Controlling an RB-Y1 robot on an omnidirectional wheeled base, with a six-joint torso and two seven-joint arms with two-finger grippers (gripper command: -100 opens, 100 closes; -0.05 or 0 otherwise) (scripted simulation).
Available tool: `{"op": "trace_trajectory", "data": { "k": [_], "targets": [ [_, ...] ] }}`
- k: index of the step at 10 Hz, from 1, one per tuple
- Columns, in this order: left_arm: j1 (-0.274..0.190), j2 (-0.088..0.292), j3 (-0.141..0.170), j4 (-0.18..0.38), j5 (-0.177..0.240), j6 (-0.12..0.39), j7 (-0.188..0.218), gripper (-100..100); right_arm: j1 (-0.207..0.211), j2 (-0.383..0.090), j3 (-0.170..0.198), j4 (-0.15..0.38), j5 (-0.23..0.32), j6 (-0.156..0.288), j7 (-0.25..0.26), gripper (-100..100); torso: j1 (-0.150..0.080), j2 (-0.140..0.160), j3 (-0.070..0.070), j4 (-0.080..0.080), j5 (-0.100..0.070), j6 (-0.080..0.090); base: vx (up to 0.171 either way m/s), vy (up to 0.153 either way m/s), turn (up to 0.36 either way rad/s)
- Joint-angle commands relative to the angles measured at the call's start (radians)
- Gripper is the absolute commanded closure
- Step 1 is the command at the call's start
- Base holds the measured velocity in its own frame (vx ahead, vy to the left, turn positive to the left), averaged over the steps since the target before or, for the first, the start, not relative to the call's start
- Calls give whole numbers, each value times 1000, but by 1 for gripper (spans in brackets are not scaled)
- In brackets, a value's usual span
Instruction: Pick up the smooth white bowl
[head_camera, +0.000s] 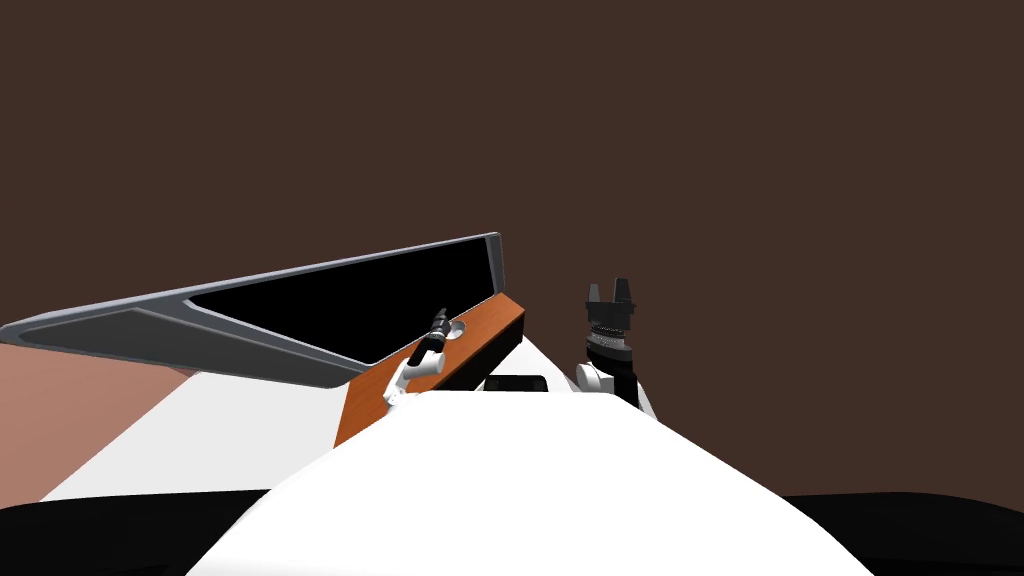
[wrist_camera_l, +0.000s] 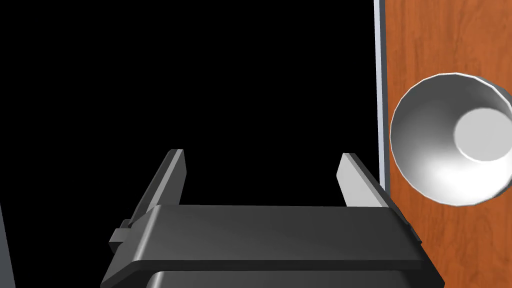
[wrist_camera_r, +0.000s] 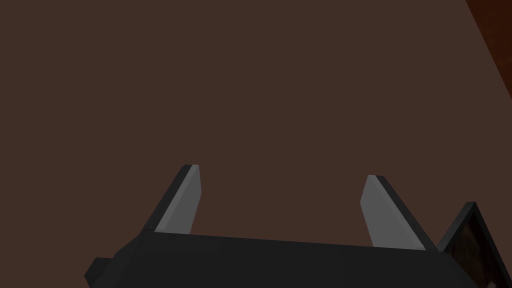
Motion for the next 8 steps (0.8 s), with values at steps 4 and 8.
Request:
{"op": "trace_trajectory", "data": {
  "k": [4,8],
  "targets": [
    [-32,15,32,85,15,104,1,-100,0,0,0,0,0,0,0,0,0,0,0,0,0,0,28,-33,-23],
    [-67,21,59,161,24,178,-1,-100,0,0,0,0,0,0,0,0,1,0,0,0,0,0,21,-23,-21]
  ]
}}
